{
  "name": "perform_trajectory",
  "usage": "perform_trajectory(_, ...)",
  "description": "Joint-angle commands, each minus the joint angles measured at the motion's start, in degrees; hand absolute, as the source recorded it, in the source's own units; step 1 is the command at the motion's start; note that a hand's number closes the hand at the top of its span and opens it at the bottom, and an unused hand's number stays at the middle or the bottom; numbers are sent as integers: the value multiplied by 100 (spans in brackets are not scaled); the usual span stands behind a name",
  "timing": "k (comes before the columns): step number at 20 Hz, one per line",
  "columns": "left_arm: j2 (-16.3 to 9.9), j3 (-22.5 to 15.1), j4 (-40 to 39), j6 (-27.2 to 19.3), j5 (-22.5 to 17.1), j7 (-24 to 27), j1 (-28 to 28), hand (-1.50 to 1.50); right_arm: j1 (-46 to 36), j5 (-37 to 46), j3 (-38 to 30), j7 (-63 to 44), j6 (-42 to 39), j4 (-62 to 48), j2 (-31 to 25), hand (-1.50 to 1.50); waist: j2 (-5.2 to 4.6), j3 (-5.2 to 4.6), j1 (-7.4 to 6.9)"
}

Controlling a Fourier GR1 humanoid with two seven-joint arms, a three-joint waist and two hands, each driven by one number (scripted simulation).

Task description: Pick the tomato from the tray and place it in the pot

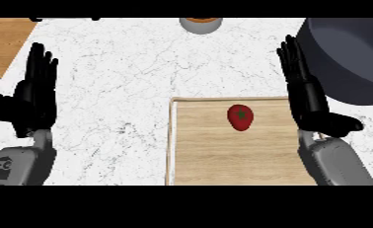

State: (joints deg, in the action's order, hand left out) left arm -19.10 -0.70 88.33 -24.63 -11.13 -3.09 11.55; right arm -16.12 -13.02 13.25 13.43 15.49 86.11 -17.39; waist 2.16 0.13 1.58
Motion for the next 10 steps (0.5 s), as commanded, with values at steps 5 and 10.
perform_trajectory(5,-38,-1173,-402,1357,-58,-432,-200,0,-253,128,1423,-698,-2244,-177,-864,150,-329,-27,-216)
perform_trajectory(10,144,-1664,-810,2014,-216,-298,-807,0,158,1346,878,1129,-336,38,-528,-150,-235,-5,-37)
